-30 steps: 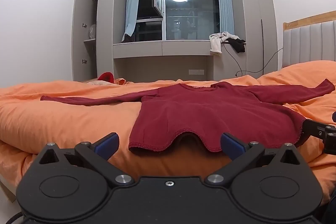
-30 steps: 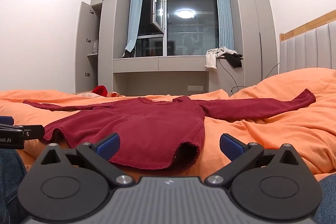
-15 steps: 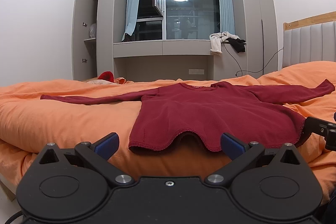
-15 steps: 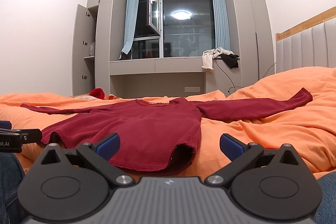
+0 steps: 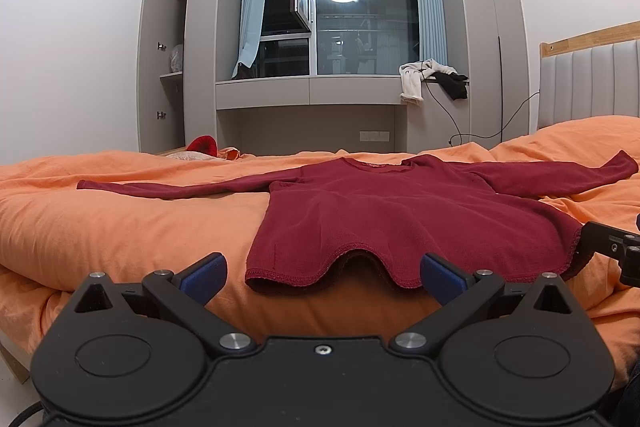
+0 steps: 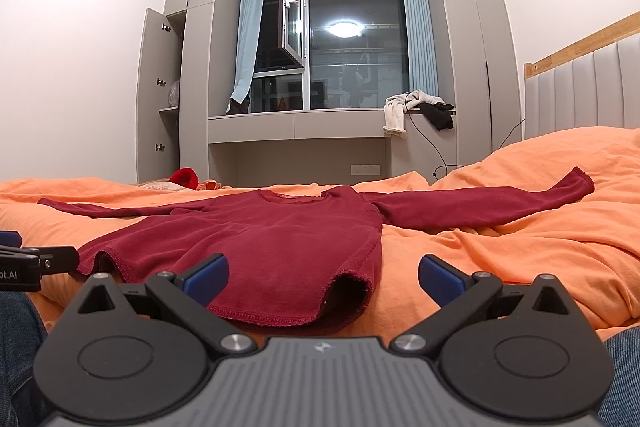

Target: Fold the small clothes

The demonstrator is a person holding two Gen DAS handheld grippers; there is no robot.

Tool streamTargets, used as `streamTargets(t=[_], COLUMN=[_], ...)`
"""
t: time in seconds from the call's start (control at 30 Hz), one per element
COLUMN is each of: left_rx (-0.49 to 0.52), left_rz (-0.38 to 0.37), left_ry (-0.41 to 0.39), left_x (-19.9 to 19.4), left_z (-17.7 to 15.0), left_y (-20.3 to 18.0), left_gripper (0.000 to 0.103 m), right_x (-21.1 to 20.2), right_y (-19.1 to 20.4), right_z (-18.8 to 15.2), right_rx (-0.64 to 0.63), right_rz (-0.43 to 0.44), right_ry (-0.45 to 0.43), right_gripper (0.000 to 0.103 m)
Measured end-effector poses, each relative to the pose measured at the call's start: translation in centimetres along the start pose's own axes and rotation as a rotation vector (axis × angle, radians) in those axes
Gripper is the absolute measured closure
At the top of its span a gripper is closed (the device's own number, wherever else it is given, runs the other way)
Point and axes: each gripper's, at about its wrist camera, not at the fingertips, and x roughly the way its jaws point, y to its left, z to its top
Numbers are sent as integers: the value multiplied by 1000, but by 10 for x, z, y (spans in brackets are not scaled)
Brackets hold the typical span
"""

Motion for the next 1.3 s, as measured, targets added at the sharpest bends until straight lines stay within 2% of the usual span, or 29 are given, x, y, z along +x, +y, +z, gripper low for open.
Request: streamTargets(t=[1.3], left_rx=[-3], left_rz=[1], left_ry=[5], left_x=[-1], left_z=[2], left_y=[-2], left_gripper=[0], right_x=[-1], right_y=[-1], right_z=[0], right_rx=[-1], right_rz=[-1], right_ry=[3], right_gripper=[0])
